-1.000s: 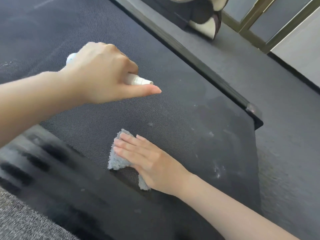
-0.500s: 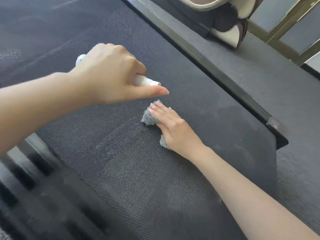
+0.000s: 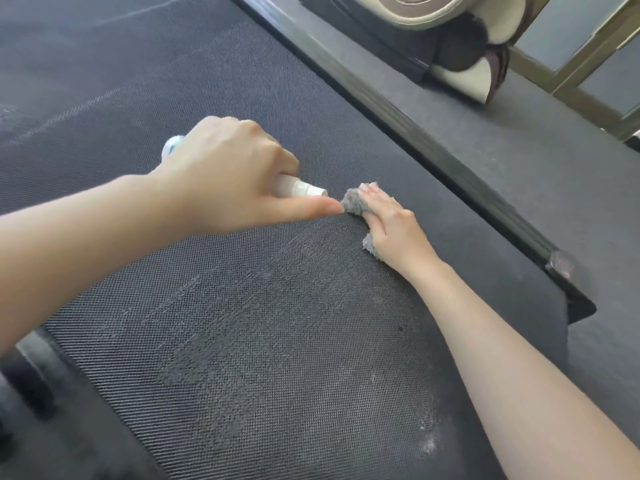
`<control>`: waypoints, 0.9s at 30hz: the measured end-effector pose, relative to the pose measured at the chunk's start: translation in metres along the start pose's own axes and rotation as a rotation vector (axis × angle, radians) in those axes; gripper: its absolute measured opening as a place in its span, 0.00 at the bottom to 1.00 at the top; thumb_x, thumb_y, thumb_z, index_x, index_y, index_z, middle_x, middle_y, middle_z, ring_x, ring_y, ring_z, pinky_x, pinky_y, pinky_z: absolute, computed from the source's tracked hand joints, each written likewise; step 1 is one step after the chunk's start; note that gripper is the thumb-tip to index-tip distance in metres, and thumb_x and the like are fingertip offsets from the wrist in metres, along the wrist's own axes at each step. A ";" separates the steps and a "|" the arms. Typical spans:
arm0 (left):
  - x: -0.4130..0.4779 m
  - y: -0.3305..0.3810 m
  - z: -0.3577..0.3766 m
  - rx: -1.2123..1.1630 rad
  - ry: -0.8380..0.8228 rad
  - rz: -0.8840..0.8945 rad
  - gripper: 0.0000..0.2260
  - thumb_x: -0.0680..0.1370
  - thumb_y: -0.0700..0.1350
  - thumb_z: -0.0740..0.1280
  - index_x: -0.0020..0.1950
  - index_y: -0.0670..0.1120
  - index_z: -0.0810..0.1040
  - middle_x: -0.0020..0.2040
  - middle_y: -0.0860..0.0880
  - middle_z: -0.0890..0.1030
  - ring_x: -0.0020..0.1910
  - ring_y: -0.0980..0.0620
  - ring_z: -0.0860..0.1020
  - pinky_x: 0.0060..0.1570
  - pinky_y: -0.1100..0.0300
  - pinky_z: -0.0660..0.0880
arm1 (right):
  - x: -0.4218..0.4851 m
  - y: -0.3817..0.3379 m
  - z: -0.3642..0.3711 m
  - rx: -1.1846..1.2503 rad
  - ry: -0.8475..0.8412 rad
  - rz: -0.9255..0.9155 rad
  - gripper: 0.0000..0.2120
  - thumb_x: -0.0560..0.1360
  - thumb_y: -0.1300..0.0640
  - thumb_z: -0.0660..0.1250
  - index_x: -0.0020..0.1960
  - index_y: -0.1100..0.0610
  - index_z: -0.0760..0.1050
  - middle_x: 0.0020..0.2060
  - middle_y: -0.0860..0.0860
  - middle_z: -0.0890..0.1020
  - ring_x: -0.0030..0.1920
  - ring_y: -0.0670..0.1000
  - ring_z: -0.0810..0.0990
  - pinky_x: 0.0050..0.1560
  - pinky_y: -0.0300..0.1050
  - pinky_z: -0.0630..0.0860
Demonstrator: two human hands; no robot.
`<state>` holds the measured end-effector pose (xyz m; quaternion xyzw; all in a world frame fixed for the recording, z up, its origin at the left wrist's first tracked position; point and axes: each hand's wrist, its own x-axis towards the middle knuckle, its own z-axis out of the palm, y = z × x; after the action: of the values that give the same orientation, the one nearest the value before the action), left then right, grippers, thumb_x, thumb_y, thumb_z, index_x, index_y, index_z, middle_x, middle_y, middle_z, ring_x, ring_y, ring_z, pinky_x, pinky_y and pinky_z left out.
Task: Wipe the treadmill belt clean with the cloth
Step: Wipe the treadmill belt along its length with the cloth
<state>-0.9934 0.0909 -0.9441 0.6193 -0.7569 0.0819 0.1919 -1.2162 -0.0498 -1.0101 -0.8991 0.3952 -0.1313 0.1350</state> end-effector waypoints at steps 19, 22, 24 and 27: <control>0.023 0.004 0.023 0.032 -0.014 -0.035 0.34 0.68 0.78 0.44 0.25 0.48 0.63 0.23 0.51 0.70 0.22 0.48 0.68 0.28 0.58 0.67 | 0.018 0.104 -0.047 -0.076 0.083 0.427 0.19 0.81 0.60 0.52 0.72 0.58 0.62 0.73 0.54 0.62 0.74 0.53 0.57 0.72 0.46 0.51; 0.023 0.006 0.023 0.028 -0.012 -0.023 0.34 0.69 0.77 0.45 0.24 0.48 0.63 0.23 0.51 0.69 0.22 0.48 0.68 0.28 0.59 0.64 | 0.020 0.107 -0.046 -0.114 0.086 0.450 0.19 0.81 0.62 0.52 0.71 0.61 0.63 0.73 0.56 0.63 0.73 0.56 0.59 0.70 0.46 0.53; 0.022 0.006 0.022 0.025 -0.016 -0.019 0.34 0.69 0.77 0.45 0.24 0.48 0.62 0.23 0.51 0.69 0.22 0.49 0.68 0.28 0.60 0.62 | 0.020 0.107 -0.044 -0.105 0.097 0.477 0.19 0.81 0.61 0.52 0.71 0.61 0.63 0.73 0.56 0.62 0.73 0.57 0.59 0.71 0.46 0.53; 0.019 0.007 0.019 0.026 -0.022 -0.013 0.34 0.69 0.77 0.45 0.24 0.48 0.63 0.22 0.51 0.69 0.22 0.49 0.68 0.27 0.59 0.64 | 0.015 0.101 -0.044 -0.088 0.114 0.503 0.16 0.81 0.61 0.53 0.67 0.63 0.67 0.70 0.58 0.67 0.69 0.60 0.64 0.66 0.47 0.59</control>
<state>-1.0068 0.0685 -0.9532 0.6275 -0.7538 0.0839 0.1761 -1.2892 -0.1330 -1.0022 -0.7686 0.6187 -0.1268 0.1019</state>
